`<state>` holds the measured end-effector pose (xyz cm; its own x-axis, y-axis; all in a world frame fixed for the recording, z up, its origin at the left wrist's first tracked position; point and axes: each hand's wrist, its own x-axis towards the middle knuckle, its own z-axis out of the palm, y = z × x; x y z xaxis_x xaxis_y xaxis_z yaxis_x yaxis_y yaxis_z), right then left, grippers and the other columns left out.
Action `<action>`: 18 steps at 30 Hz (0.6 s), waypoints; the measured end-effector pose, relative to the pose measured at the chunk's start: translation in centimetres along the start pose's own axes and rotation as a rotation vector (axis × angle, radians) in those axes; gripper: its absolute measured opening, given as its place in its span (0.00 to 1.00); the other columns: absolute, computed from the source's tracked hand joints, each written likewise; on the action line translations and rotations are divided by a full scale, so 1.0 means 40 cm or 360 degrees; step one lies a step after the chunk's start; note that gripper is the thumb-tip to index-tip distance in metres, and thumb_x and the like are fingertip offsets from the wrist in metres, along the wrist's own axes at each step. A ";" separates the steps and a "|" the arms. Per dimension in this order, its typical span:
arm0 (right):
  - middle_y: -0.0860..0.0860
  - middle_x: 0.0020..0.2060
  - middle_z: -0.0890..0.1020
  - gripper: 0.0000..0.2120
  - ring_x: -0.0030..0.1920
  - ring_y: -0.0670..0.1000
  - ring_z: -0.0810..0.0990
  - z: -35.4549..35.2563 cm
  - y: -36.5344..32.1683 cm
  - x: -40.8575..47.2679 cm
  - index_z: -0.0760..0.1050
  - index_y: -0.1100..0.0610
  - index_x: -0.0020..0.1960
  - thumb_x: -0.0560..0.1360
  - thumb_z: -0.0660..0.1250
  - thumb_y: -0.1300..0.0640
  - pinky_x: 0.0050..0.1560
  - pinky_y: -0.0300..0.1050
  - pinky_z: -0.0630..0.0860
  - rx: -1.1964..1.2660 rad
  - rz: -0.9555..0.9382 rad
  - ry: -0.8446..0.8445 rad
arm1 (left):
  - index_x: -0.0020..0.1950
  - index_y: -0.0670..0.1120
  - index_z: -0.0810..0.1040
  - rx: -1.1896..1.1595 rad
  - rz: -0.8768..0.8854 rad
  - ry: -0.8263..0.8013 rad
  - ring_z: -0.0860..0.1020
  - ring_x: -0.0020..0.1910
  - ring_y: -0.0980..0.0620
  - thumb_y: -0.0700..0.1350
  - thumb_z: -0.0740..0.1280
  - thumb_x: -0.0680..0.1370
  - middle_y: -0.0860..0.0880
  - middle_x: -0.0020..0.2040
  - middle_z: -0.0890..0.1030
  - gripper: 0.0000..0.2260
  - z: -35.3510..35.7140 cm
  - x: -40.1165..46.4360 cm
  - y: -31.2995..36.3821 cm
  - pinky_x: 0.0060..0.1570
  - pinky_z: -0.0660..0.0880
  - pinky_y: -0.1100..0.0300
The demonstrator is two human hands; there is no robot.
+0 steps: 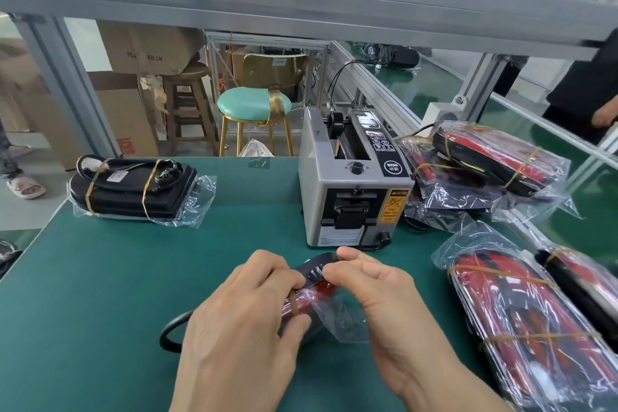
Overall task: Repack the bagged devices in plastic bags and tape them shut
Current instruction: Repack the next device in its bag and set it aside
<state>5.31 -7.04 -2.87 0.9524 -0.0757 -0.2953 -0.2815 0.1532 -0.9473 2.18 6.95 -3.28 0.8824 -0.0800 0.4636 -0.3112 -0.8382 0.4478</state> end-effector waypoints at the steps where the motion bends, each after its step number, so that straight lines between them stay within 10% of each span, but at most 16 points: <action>1: 0.49 0.53 0.79 0.03 0.50 0.35 0.78 0.001 -0.001 -0.001 0.83 0.65 0.35 0.66 0.73 0.65 0.38 0.29 0.71 0.0003 -0.0008 0.0004 | 0.40 0.53 0.80 0.0004 -0.0002 -0.0002 0.70 0.37 0.57 0.44 0.83 0.51 0.59 0.41 0.77 0.22 0.000 0.000 0.001 0.29 0.61 0.76; 18: 0.52 0.53 0.79 0.05 0.43 0.31 0.76 0.016 0.021 0.005 0.82 0.64 0.30 0.65 0.72 0.66 0.30 0.23 0.68 -0.0111 -0.0147 0.0181 | 0.47 0.51 0.83 0.0038 0.0031 -0.0064 0.69 0.38 0.56 0.43 0.83 0.52 0.56 0.41 0.77 0.25 0.003 -0.005 0.002 0.30 0.61 0.74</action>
<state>5.33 -6.30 -3.65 0.9564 -0.1976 -0.2152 -0.2048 0.0720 -0.9762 2.03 6.85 -3.42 0.8900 -0.1175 0.4406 -0.3203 -0.8487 0.4207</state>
